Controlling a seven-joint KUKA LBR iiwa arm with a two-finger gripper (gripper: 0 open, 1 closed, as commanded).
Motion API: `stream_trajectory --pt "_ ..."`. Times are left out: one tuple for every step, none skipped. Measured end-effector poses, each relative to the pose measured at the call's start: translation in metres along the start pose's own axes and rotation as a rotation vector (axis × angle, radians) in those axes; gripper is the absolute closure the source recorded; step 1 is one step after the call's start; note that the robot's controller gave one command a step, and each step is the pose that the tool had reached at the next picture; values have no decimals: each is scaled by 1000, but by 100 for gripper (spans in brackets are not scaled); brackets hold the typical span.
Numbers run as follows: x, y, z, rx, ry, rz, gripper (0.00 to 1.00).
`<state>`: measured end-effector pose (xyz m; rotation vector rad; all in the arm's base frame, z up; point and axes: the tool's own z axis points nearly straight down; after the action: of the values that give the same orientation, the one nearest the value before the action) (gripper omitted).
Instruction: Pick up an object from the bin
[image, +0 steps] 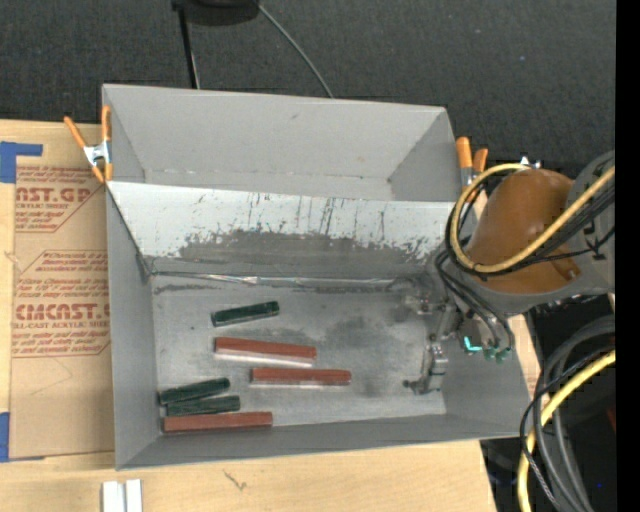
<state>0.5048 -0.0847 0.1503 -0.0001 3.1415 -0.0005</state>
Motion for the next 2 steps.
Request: stream_trajectory --pt "6 54 77 -1 1 -165 100" --pt "6 53 77 -1 1 -165 0"
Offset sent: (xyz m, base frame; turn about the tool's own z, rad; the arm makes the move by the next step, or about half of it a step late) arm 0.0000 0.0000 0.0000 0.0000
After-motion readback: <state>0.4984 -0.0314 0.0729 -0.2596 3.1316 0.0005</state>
